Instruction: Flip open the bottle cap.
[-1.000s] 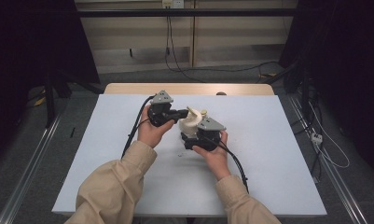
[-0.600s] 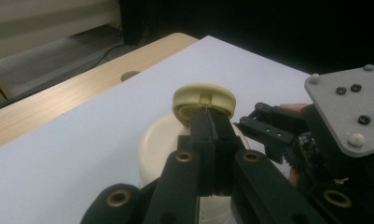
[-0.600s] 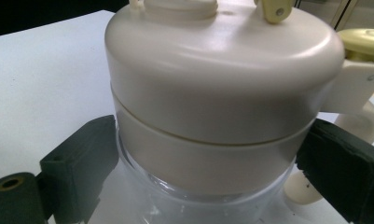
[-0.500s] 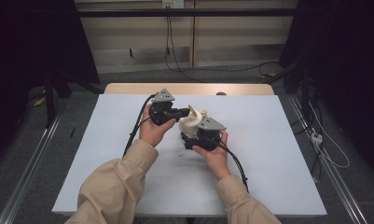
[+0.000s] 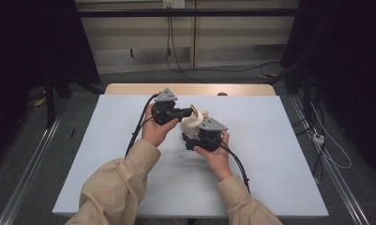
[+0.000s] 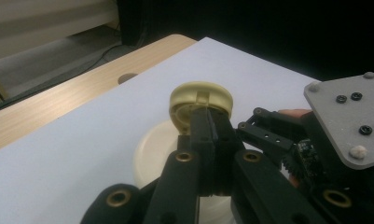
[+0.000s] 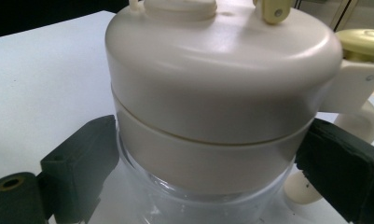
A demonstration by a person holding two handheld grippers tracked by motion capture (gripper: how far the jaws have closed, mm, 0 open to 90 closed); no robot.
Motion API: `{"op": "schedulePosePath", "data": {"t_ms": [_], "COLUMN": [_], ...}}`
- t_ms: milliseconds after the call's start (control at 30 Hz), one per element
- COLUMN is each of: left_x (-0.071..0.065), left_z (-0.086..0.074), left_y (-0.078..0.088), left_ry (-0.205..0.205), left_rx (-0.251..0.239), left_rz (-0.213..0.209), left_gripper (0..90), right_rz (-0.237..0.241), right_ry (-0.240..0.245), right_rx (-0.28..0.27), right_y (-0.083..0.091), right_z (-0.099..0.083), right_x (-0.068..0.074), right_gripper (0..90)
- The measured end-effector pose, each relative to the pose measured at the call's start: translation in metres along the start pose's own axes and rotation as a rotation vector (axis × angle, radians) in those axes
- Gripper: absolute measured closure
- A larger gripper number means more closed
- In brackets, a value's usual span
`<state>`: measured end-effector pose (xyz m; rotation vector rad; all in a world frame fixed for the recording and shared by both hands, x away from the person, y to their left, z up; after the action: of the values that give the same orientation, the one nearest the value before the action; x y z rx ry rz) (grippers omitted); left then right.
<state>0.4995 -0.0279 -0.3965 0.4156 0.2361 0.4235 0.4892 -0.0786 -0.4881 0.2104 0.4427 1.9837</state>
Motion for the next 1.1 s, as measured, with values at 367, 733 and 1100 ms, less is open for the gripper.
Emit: {"op": "schedulePosePath", "data": {"t_ms": [367, 733, 1100], "left_x": [-0.0006, -0.0021, 0.0005], "left_z": [0.0027, 0.0052, 0.0046], "left_y": [-0.0029, -0.0062, -0.0100], "left_ry": [0.001, -0.007, -0.001], "left_rx": [0.000, 0.004, 0.005], "left_rz": [-0.003, -0.007, -0.005], "left_gripper": [90.0, 90.0, 90.0], "right_rz": [0.001, 0.001, 0.002], "right_ry": [-0.003, -0.003, -0.006], "right_rx": [-0.002, -0.003, -0.004], "right_y": [0.0000, 0.0001, 0.0010], "right_z": [0.0000, 0.0001, 0.0002], "right_x": [-0.0002, -0.0002, -0.0001], "right_gripper": [7.1, 7.2, 7.5]}}
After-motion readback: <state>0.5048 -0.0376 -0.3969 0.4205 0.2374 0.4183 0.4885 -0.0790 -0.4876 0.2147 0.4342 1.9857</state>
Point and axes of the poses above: each handheld gripper's, and its own axes: y roughly backward along the jaws, z roughly out of its top, x roughly to its left, the point moved 10 cm from there along -y, roughly forward along the jaws, and after that the axes turned 4 degrees about -z, right-handed, at the moved point
